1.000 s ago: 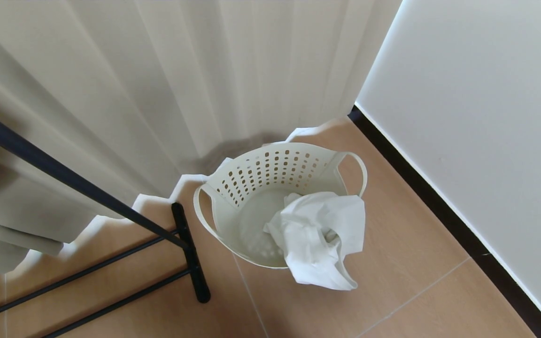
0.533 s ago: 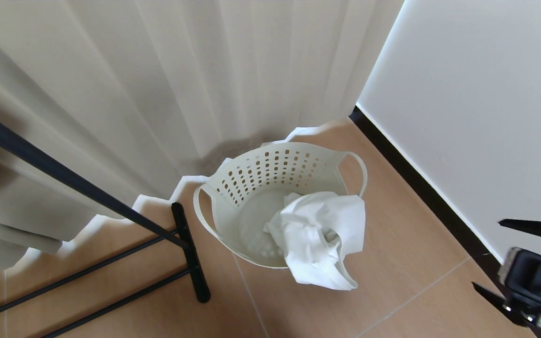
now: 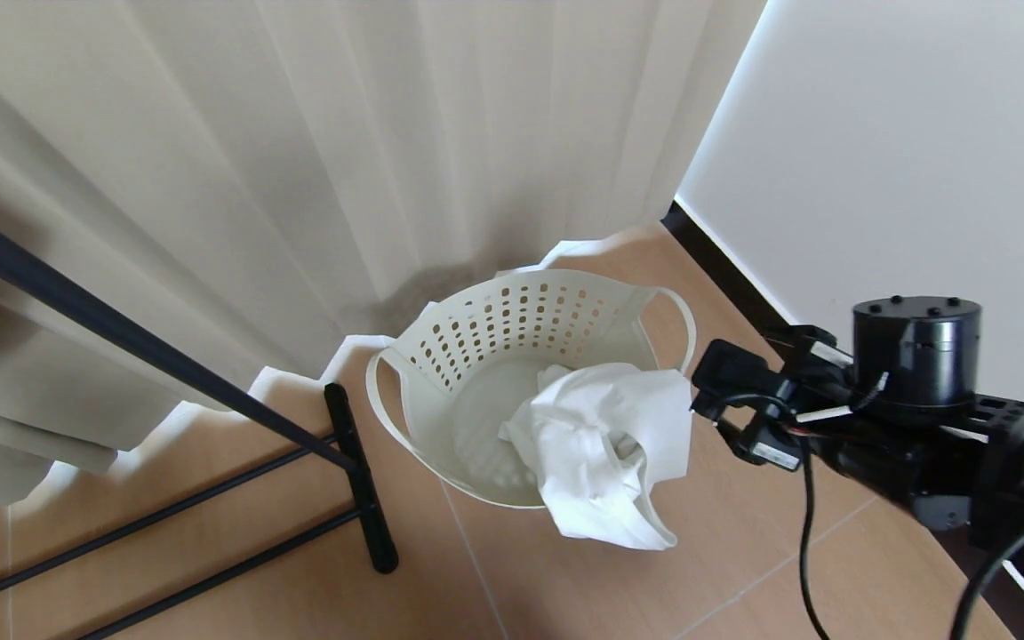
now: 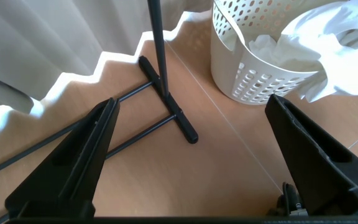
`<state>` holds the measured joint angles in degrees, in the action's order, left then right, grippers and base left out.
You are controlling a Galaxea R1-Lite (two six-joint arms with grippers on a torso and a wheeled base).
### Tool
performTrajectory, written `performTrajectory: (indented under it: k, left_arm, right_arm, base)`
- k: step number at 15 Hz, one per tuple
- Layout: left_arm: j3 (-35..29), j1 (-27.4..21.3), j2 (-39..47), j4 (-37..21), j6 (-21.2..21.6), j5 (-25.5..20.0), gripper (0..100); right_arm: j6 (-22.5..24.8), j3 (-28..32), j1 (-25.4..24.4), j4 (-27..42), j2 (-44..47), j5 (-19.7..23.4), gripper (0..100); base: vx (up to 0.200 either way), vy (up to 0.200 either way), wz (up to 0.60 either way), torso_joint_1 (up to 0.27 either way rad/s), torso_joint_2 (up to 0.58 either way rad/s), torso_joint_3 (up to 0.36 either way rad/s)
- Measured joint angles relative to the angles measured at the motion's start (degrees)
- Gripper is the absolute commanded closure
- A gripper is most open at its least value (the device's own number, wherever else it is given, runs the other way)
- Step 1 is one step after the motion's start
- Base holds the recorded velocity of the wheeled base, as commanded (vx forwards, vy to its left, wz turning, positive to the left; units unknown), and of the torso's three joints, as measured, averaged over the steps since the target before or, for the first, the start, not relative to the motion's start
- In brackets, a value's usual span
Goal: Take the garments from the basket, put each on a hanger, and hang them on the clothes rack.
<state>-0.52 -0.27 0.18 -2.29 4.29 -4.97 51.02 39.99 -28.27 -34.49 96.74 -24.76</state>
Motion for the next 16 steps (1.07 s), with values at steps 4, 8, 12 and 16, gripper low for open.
performTrajectory:
  k: [4,8,12,16]
  left_arm:
    - [0.0,0.0,0.0,0.0,0.02,-0.02,0]
    - [0.0,0.0,0.0,0.0,0.02,-0.04,0]
    - [0.0,0.0,0.0,0.0,0.02,-0.04,0]
    - [0.0,0.0,0.0,0.0,0.02,-0.02,0]
  right_arm:
    - [-4.33,5.72,-5.9,-6.89,11.67,-11.78,0]
    - [-4.55,6.81,-8.02,-7.11,16.74,-12.3,0]
    - [-5.51,6.12,-8.85,-7.33,19.04,-12.32,0]
    - [-6.49,6.07,-9.44,-7.68,21.64,-12.32,0]
  base:
    - [0.0,0.0,0.0,0.0,0.0,0.0]
    - [0.0,0.0,0.0,0.0,0.0,0.0]
    - [0.0,0.0,0.0,0.0,0.0,0.0]
    - [0.0,0.0,0.0,0.0,0.0,0.0]
